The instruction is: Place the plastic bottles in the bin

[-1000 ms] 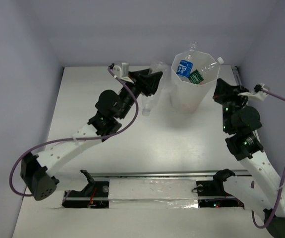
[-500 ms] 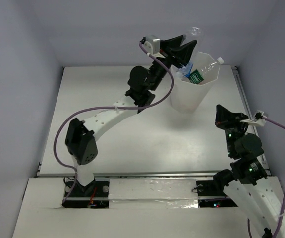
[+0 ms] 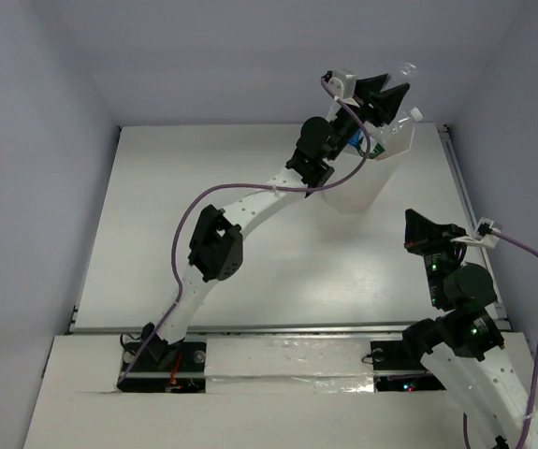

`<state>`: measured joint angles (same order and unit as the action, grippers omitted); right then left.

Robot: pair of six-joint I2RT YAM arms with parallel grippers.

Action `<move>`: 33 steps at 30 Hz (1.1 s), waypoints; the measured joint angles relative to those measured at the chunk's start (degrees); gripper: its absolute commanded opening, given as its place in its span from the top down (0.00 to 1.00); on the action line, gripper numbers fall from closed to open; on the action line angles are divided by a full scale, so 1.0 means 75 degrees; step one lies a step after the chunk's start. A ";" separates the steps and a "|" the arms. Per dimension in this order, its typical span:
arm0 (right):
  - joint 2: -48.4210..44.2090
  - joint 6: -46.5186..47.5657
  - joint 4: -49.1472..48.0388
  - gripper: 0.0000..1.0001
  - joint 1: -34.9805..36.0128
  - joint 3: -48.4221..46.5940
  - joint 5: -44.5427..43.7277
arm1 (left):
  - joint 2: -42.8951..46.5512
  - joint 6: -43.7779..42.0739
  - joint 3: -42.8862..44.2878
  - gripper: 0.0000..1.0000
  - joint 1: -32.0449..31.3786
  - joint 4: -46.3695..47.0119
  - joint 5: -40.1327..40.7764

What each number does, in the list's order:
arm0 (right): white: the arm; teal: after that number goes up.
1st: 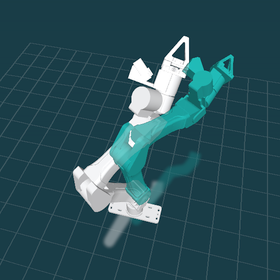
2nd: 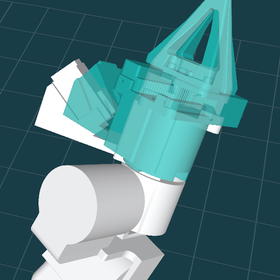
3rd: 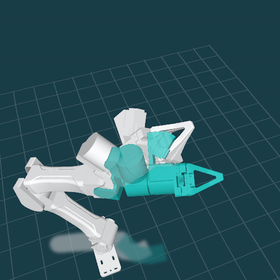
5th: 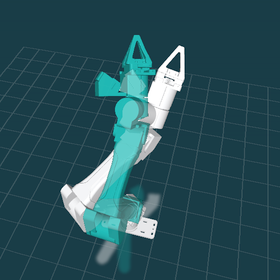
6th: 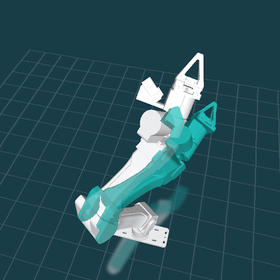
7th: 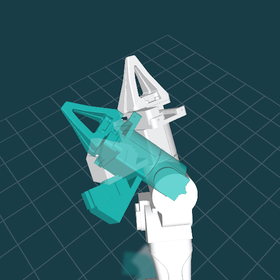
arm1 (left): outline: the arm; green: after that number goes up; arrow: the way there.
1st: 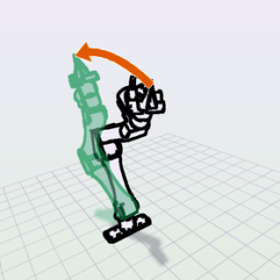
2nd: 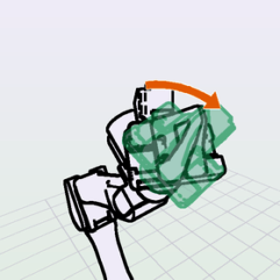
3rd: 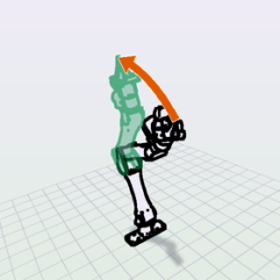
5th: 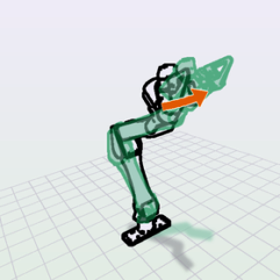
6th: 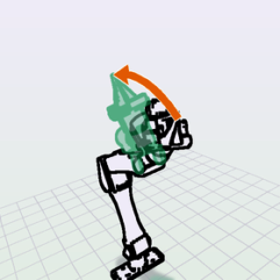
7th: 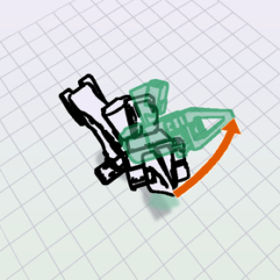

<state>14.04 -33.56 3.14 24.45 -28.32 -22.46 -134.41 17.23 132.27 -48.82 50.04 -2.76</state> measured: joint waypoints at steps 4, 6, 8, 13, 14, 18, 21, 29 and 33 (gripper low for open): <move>-0.0029 0.0050 0.0009 0.94 0.0000 0.0006 0.0017 | 0.0003 -0.0012 -0.0711 0.38 -0.0032 0.0163 0.0017; -0.0026 0.0070 0.0009 0.94 0.0000 0.0009 0.0026 | 0.0009 0.0017 -0.1172 0.24 -0.0041 0.0265 0.0044; -0.0026 0.0085 0.0006 0.94 0.0000 0.0029 0.0026 | 0.0012 0.0032 -0.1600 0.12 -0.0044 0.0294 0.0079; -0.0020 0.0102 0.0009 0.93 0.0000 0.0058 0.0015 | 0.0242 0.0050 -0.2713 0.03 -0.0041 0.0411 0.0163; -0.0020 0.0102 0.0009 0.93 0.0000 0.0058 0.0003 | 0.0396 0.0050 -0.2961 0.01 -0.0041 0.0493 0.0201; -0.0003 0.0102 0.0009 0.90 0.0000 0.0058 -0.0006 | 0.1326 0.0026 -0.3975 0.01 -0.0041 0.0667 0.0356; 0.0070 0.0099 0.0015 0.84 0.0000 0.0055 -0.0006 | 0.2130 -0.0035 -0.4473 0.01 -0.0041 0.0819 0.0443; 0.0425 0.0157 0.0128 0.53 0.0000 -0.0073 -0.0064 | 0.3946 -0.0227 -0.4800 0.01 -0.0064 0.1020 0.0265; 0.0498 0.0201 0.0245 0.33 0.0000 -0.0291 -0.0058 | 0.4876 -0.0137 -0.5418 0.01 -0.0093 0.0737 -0.0015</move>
<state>17.78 -32.05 4.97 24.45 -30.50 -22.90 -97.84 16.21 91.64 -49.52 55.57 -2.87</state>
